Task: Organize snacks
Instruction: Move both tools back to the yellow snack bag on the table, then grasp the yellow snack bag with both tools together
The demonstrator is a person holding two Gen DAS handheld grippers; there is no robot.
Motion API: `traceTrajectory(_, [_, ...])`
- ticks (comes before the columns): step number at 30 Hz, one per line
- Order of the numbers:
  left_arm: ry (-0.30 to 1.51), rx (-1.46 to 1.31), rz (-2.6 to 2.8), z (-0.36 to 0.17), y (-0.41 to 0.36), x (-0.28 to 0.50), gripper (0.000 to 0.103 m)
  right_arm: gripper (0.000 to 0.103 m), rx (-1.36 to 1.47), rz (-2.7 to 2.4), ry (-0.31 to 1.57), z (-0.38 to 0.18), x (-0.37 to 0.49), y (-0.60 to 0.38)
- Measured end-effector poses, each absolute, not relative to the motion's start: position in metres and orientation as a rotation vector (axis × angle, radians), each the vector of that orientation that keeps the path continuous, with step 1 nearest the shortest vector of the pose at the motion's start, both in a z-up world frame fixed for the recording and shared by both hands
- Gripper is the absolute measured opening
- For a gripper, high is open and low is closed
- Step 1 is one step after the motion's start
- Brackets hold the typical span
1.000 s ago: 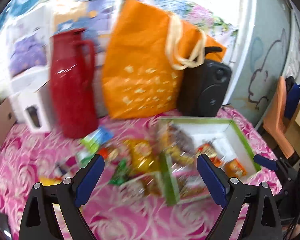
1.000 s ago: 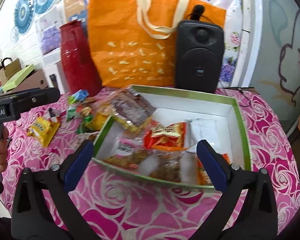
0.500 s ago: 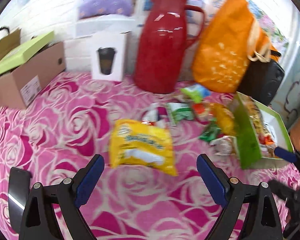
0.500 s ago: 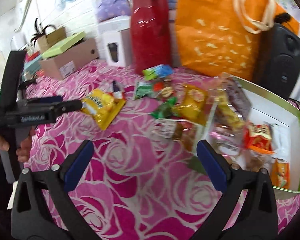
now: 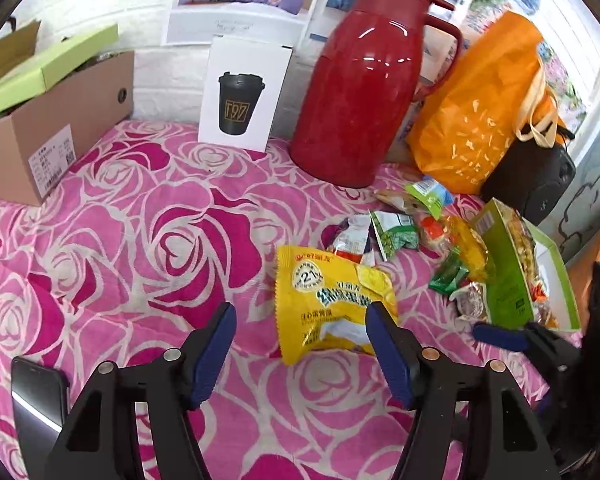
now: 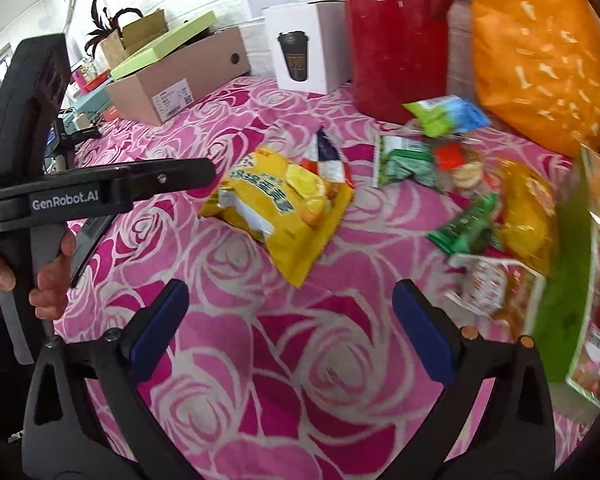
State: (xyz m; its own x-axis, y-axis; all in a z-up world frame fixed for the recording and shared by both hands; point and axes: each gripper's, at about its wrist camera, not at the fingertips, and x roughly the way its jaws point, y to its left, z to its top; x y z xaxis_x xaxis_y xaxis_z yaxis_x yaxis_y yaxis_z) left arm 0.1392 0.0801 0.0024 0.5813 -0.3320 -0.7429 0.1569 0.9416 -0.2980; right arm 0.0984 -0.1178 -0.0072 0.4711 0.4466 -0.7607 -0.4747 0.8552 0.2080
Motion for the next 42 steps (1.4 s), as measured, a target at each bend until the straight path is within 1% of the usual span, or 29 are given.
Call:
traceTrajectory(4, [0.919,-0.224,-0.314,0.001,0.081,0.153,0.069,0.087,0.014,0.546,0.958,-0.02,0.122,-0.11])
traceTrajectory(6, [0.93,-0.215,-0.319,-0.003,0.079,0.159,0.069,0.079,0.03,0.534,0.975,-0.027,0.131,-0.108])
traceTrajectory(8, [0.951,-0.21,-0.329,-0.01,0.076,0.165,0.066,0.073,0.034,0.523,0.983,-0.032,0.136,-0.106])
traceTrajectory(9, [0.972,-0.21,-0.34,-0.017,0.073,0.168,0.055,0.066,0.041,0.517,0.993,-0.036,0.139,-0.105])
traceTrajectory(10, [0.987,-0.211,-0.35,-0.022,0.071,0.17,0.04,0.061,0.045,0.518,1.004,-0.04,0.141,-0.105])
traceTrajectory(11, [1.015,-0.218,-0.368,-0.029,0.068,0.172,0.037,0.051,0.05,0.52,1.016,-0.044,0.143,-0.103])
traceTrajectory(12, [1.021,-0.222,-0.368,-0.033,0.067,0.173,0.036,0.041,0.043,0.515,1.012,-0.045,0.143,-0.101])
traceTrajectory(13, [1.014,-0.227,-0.371,-0.034,0.065,0.172,0.033,0.036,0.035,0.519,1.008,-0.044,0.142,-0.1])
traceTrajectory(15, [1.003,-0.225,-0.387,-0.03,0.062,0.168,0.023,0.019,0.044,0.542,1.012,-0.042,0.139,-0.099])
traceTrajectory(21, [0.967,-0.182,-0.39,-0.01,0.053,0.154,0.021,0.013,-0.007,0.538,0.964,-0.025,0.122,-0.096])
traceTrajectory(30, [0.872,-0.134,-0.438,0.038,0.025,0.128,0.02,0.012,0.045,0.519,0.847,0.015,0.087,-0.126])
traceTrajectory(36, [0.798,-0.071,-0.513,0.076,-0.019,0.114,0.02,0.012,0.095,0.456,0.751,0.043,0.066,-0.169])
traceTrajectory(42, [0.777,-0.012,-0.616,0.092,-0.082,0.112,0.02,0.012,0.133,0.346,0.694,0.057,0.048,-0.224])
